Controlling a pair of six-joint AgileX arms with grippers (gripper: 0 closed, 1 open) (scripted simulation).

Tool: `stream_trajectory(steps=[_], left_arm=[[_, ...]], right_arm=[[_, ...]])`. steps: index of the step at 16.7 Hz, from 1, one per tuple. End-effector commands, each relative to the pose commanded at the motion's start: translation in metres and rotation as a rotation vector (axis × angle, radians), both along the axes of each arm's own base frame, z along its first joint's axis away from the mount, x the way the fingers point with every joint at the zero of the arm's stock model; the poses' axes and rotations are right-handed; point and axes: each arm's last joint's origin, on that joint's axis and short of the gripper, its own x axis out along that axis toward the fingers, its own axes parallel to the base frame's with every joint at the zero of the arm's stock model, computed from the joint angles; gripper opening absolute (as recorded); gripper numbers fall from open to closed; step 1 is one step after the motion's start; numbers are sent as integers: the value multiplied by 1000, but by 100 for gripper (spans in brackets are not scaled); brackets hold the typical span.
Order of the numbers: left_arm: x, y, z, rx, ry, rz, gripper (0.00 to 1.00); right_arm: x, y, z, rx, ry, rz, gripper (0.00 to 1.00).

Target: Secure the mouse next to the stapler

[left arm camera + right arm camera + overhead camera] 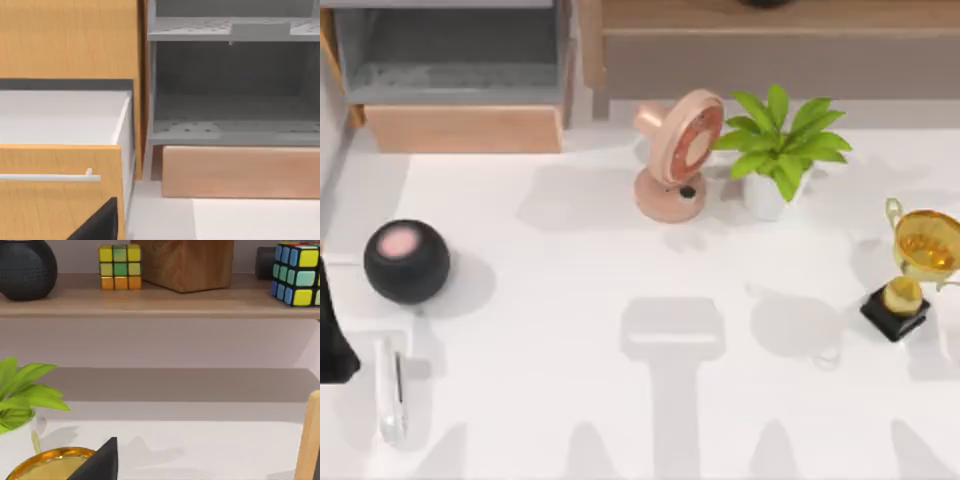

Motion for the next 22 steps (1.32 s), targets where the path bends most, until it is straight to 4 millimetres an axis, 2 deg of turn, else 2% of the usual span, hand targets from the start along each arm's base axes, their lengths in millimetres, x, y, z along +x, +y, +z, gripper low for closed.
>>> stream_trajectory(steps=[3,6,9,12,14,17,19,20,22], left_arm=[[0,0,2,3,8,1,100],[1,2,19,29,76,9,100],[9,5,55,73,200,25,100],[35,12,104,119,366,40,100],[68,21,136,144,491,47,100],[138,42,170,170,690,47,100],[192,62,174,176,829,41,100],[219,74,169,175,901,36,100],[269,102,147,165,1044,24,100]], right_arm=[[0,0,0,0,0,0,100],[0,0,0,0,0,0,100],[0,0,0,0,0,0,100],[0,0,0,0,0,0,100],[0,0,0,0,0,0,100],[0,0,0,0,0,0,100],[0,0,0,0,0,0,100],[0,0,0,0,0,0,100],[0,0,0,0,0,0,100]])
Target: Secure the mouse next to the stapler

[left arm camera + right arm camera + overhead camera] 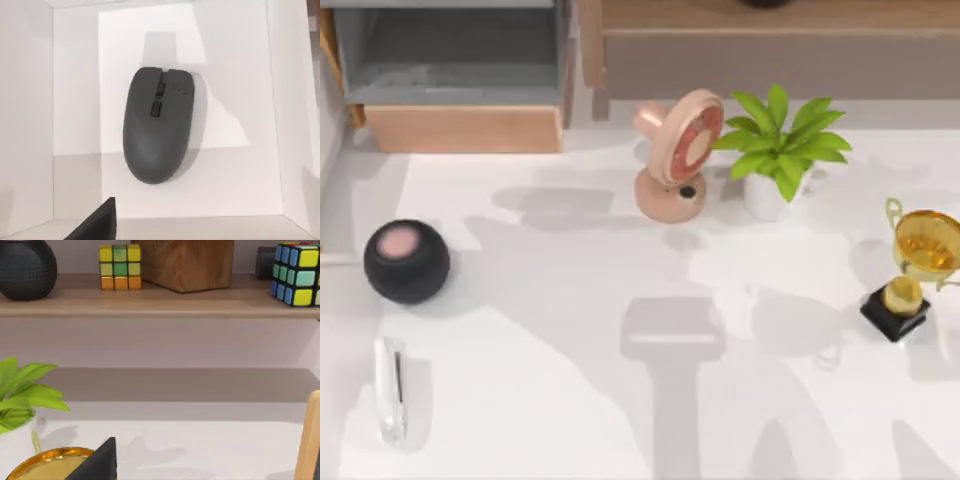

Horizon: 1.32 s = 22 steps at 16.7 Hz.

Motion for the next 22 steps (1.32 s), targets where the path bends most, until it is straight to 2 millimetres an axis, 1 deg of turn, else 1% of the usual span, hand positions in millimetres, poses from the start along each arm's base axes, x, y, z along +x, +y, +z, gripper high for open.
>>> stream_trajectory(steps=[2,4,6,7,9,10,12,22], left_arm=[[40,28,-33,-21,135,4,100],[67,52,-69,-47,250,0,100],[85,68,-102,-71,340,-13,100],[92,73,-116,-81,373,-24,100],[102,77,-135,-92,414,-52,100],[105,77,-141,-94,424,-66,100],[110,75,-147,-93,429,-85,100],[110,77,-150,-92,430,-88,100]], right_arm=[[0,0,0,0,0,0,100],[0,0,0,0,0,0,100],[0,0,0,0,0,0,100],[0,0,0,0,0,0,100],[0,0,0,0,0,0,100],[0,0,0,0,0,0,100],[0,0,0,0,0,0,100],[0,0,0,0,0,0,100]])
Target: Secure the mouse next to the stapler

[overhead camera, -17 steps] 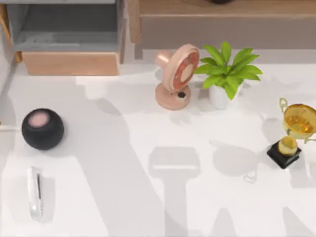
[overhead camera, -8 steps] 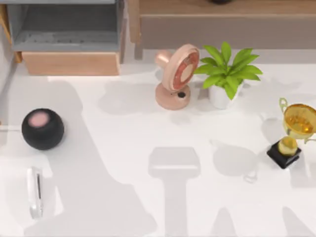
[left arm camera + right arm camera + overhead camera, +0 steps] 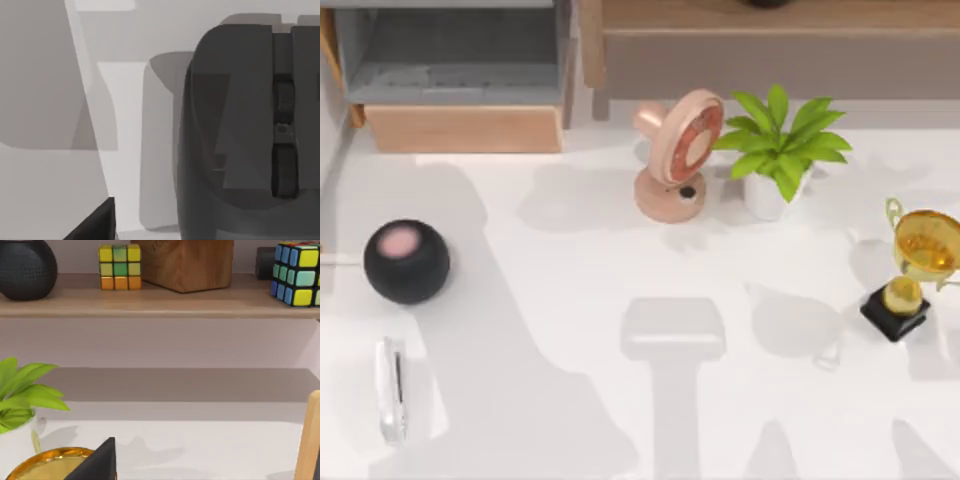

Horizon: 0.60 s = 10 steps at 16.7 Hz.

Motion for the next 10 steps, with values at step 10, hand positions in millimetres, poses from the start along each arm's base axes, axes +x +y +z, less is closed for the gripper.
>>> stream_trajectory(steps=[10], left_arm=[[1,1,-15,1,-5,-1,100]], right_arm=[[0,0,0,0,0,0,100]])
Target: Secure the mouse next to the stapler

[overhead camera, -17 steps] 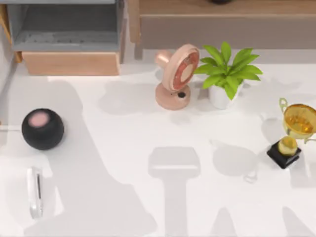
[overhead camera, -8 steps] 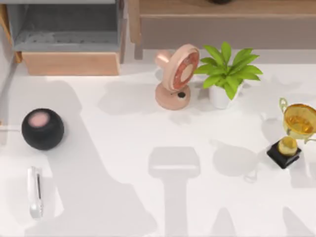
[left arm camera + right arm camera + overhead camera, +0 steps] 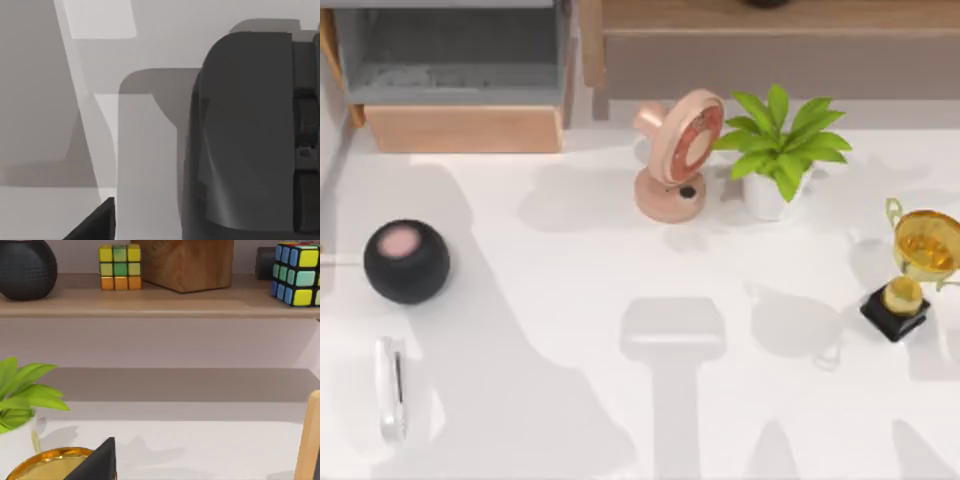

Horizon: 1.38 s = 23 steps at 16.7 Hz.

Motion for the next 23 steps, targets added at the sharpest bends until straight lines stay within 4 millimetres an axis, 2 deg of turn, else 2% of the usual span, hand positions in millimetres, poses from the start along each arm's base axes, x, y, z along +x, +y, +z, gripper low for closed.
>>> stream_trajectory(steps=[4,8,21,23], left_arm=[[3,-3,-12,-1,3,0,100],[3,-3,-12,-1,4,0,100],[3,-3,-12,-1,4,0,2],[3,-3,-12,-1,4,0,0]], right_arm=[[0,0,0,0,0,0,100],[0,0,0,0,0,0,100],[0,0,0,0,0,0,100],[0,0,0,0,0,0,100]])
